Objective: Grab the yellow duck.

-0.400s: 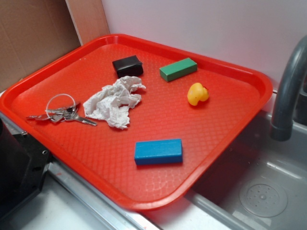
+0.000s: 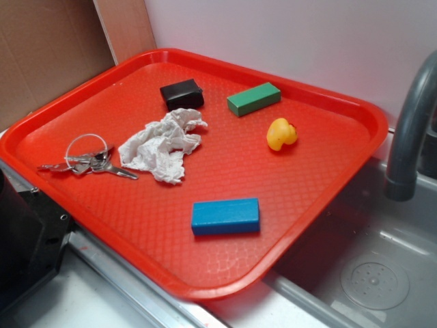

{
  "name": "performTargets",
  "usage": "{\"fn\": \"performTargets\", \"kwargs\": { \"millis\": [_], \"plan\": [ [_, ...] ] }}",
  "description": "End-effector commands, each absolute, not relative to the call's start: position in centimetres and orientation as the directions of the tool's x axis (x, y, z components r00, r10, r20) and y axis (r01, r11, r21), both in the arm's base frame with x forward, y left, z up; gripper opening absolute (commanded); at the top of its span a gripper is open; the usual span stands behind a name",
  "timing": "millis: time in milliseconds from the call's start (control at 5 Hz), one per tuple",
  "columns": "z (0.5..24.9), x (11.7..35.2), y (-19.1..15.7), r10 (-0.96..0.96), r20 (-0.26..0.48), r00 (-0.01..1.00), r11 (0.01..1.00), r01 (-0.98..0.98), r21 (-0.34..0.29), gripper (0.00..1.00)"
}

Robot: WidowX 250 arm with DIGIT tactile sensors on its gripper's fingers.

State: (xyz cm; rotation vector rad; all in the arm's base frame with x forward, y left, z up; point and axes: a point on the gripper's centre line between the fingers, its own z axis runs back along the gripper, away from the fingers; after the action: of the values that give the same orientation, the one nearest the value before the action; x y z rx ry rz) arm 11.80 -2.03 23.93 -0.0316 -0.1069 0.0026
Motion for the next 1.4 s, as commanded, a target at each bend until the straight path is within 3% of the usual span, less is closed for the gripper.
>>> {"fn": "performTargets", "kwargs": {
  "millis": [0, 200, 800, 1000, 1200],
  "plan": [
    [18.3, 19.6, -6.9, -0.417, 0.118, 0.901, 0.908, 0.409, 0.084, 1.0],
    [16.5, 21.6, -7.5, -0.547, 0.224, 0.807, 0.832, 0.553, 0.041, 1.0],
    [16.5, 21.6, -7.5, -0.547, 0.224, 0.807, 0.832, 0.553, 0.041, 1.0],
    [13.9, 23.2, -8.2, -0.582, 0.153, 0.798, 0.811, 0.584, 0.037, 1.0],
    [12.3, 23.8, -9.3, -0.572, 0.152, 0.806, 0.82, 0.565, 0.088, 1.0]
  ]
}}
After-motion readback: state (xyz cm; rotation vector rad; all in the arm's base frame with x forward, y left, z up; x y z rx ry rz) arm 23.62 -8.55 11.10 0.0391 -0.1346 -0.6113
